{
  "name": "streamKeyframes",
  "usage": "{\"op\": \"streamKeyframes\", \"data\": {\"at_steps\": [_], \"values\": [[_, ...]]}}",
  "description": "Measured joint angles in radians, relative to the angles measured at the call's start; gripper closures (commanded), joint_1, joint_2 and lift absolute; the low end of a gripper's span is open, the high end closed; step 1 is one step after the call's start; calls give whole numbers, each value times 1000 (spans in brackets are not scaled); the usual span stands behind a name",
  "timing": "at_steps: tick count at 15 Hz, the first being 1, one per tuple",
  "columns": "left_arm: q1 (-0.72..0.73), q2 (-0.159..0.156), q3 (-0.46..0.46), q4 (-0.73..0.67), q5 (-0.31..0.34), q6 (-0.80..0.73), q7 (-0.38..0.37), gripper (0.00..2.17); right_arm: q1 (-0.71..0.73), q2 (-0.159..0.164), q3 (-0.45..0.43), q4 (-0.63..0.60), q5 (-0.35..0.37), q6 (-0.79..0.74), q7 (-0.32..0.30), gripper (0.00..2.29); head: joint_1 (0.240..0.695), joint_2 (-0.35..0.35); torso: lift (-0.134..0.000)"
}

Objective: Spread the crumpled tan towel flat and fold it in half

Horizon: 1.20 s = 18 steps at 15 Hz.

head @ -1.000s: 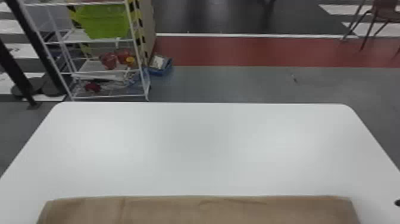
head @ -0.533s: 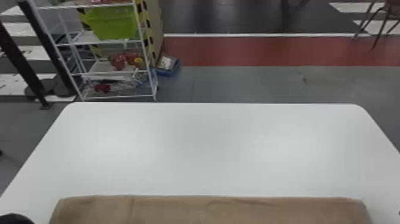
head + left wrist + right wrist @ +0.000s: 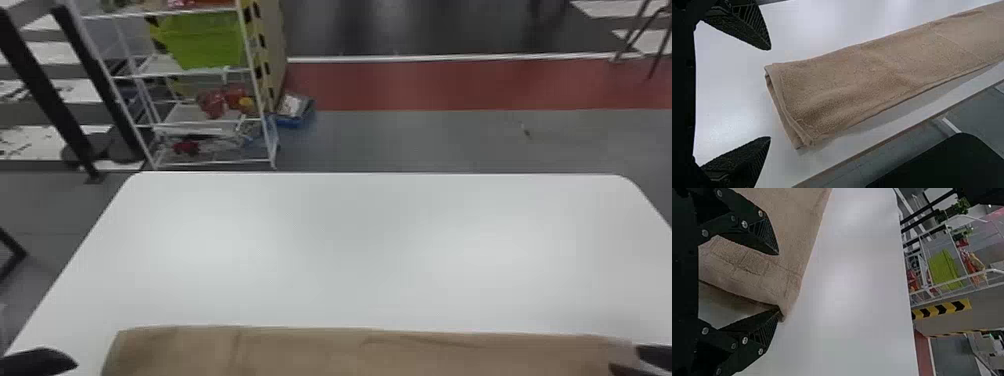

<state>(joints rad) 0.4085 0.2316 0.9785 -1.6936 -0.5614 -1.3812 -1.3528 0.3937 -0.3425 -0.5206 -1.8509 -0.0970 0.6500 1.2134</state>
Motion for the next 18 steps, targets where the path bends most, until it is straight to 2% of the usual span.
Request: {"op": "streamKeyframes", "data": {"at_steps": [5, 8, 9, 12, 14, 18], "values": [[1, 0, 2, 0, 0, 0, 2, 83, -13, 2, 35, -2, 37, 17, 4, 650, 695, 137, -123], [1, 0, -3, 0, 0, 0, 4, 83, -12, -2, 23, -6, 32, 28, 6, 620, 695, 127, -123], [1, 1, -4, 0, 0, 0, 4, 83, -9, -3, 13, -12, 26, 38, 8, 508, 695, 122, -123], [-1, 1, -7, 1, -4, 0, 6, 83, 8, -15, -12, -35, 17, 71, 12, 522, 695, 100, -123], [-2, 1, -13, 2, -9, 0, 7, 83, 11, -17, -13, -37, 20, 75, 12, 653, 695, 90, -123], [-2, 0, -17, 3, -15, 0, 7, 83, 3, -19, -13, -32, 26, 73, 11, 772, 695, 82, -123]]}}
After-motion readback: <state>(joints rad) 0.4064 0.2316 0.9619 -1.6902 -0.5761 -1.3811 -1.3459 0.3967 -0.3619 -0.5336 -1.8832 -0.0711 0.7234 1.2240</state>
